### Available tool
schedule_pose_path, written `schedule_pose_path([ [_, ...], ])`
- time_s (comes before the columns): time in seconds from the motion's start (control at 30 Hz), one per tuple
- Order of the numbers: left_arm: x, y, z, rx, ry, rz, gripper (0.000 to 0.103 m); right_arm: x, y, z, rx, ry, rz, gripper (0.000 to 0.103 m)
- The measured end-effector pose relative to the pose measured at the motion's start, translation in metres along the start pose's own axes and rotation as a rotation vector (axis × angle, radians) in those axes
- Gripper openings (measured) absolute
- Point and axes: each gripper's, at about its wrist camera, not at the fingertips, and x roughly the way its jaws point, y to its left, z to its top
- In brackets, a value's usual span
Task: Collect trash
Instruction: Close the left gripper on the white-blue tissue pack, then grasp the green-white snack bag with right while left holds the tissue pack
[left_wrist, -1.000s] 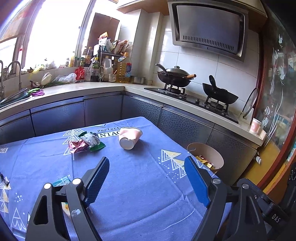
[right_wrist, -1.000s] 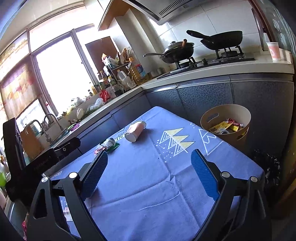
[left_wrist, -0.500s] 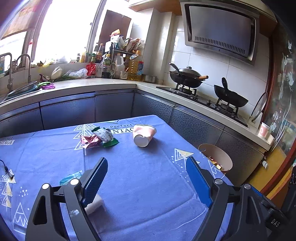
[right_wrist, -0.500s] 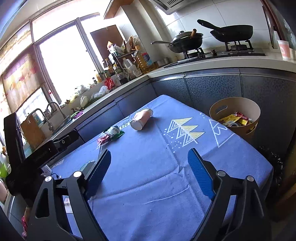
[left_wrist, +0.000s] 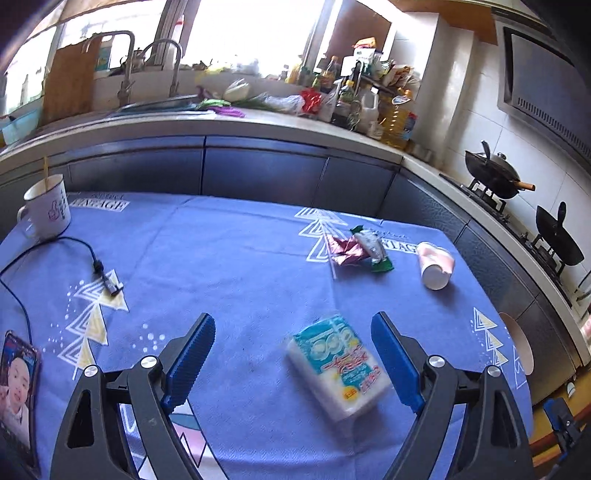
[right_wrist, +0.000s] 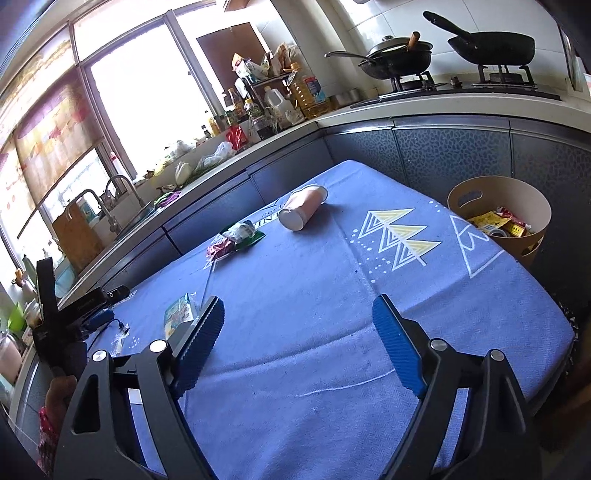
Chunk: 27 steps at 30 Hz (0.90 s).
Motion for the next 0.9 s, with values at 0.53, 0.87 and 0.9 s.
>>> schedule_pose_path([
  [0.53,0.096,-0.049,-0.031,0.074,0.232,0.056,0.083,0.032,-0.003,0.008,-0.053,0.093,0.043,0.081],
  [0.87,0.076,0.003,-0.023,0.027,0.173,0.046,0.063,0.176,0.089,0.067,-0.354,0.19,0.139,0.061],
  [0.9,0.077,0.005,-0.023,0.02,0.174,0.041,0.063,0.195,0.099,0.072,-0.379,0.208,0.131,0.06],
])
